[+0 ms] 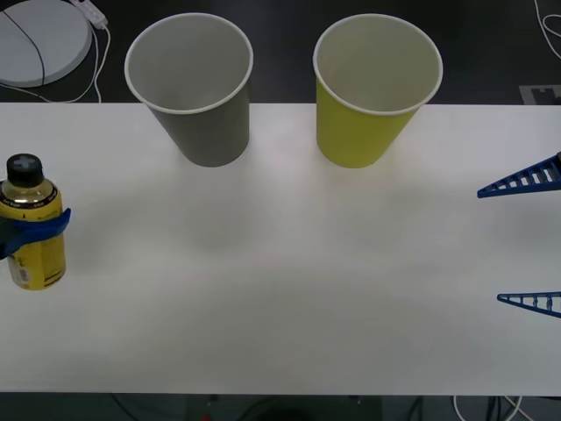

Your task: Put the can into the green bin and the plastic bottle into the gray bin

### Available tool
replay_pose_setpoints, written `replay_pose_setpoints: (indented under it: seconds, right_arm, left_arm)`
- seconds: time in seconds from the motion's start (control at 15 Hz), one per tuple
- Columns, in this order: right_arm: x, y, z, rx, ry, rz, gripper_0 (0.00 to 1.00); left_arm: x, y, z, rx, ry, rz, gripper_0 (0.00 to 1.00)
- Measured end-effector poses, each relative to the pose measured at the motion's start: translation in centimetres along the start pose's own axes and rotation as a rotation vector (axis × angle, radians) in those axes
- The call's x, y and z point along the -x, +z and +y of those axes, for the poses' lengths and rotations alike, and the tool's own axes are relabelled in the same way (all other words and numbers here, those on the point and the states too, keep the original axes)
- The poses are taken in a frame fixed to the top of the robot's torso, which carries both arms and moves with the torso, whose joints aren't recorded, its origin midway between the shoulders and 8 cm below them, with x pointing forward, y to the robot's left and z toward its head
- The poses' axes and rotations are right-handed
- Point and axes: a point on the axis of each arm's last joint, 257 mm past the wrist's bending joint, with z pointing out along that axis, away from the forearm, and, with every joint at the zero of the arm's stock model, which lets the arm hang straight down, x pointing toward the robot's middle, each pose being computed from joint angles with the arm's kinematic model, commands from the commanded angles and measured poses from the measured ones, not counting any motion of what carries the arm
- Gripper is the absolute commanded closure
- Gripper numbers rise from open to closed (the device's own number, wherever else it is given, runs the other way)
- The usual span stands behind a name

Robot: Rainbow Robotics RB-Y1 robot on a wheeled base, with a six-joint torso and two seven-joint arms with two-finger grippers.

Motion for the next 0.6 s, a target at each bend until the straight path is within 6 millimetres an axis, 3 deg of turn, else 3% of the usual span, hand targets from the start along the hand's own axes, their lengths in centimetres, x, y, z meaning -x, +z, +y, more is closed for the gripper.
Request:
replay_pose_setpoints:
  seconds: [0.6]
  right_arm:
    - [0.0, 0.0, 0.0, 0.000, 0.000, 0.000, 0.00]
  left_arm:
    - [2.6, -0.9, 3.5, -0.088, 0.041, 0.095, 1.00]
